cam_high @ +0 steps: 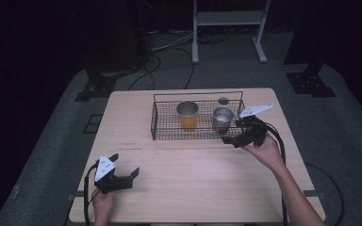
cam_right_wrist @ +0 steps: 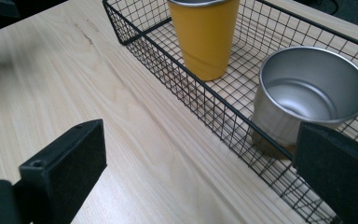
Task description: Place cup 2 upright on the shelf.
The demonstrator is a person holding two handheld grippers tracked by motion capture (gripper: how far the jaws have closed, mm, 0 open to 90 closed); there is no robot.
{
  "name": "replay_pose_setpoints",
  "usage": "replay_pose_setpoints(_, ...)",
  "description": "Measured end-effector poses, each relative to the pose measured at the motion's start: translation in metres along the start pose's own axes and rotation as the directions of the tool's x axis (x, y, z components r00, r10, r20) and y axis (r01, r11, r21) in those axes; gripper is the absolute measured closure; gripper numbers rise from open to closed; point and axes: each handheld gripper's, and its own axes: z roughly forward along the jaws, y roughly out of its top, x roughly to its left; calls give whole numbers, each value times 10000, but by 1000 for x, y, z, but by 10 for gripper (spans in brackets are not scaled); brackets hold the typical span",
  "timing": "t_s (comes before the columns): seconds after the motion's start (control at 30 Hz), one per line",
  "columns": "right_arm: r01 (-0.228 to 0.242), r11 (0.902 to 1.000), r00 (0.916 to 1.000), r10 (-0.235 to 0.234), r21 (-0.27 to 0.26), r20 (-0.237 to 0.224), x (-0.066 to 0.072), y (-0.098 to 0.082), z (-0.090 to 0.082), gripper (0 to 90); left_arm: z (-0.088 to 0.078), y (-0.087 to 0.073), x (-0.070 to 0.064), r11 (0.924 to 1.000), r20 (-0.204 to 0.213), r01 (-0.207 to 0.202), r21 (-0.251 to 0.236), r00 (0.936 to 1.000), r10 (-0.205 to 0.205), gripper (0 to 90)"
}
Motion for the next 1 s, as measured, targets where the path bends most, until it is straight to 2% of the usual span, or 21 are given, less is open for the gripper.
replay_pose_setpoints(0.43,-398,9992,9992,398,-48,-6,-1,-22,-4,19,0,0,0,10000,-4,4,16,10000,-4,0)
replay_pose_setpoints(1.0,-626,9980,9980,627,-45,110,-1,-50,-12,20,0,0,0,10000,-1,-29,72,10000,29,0)
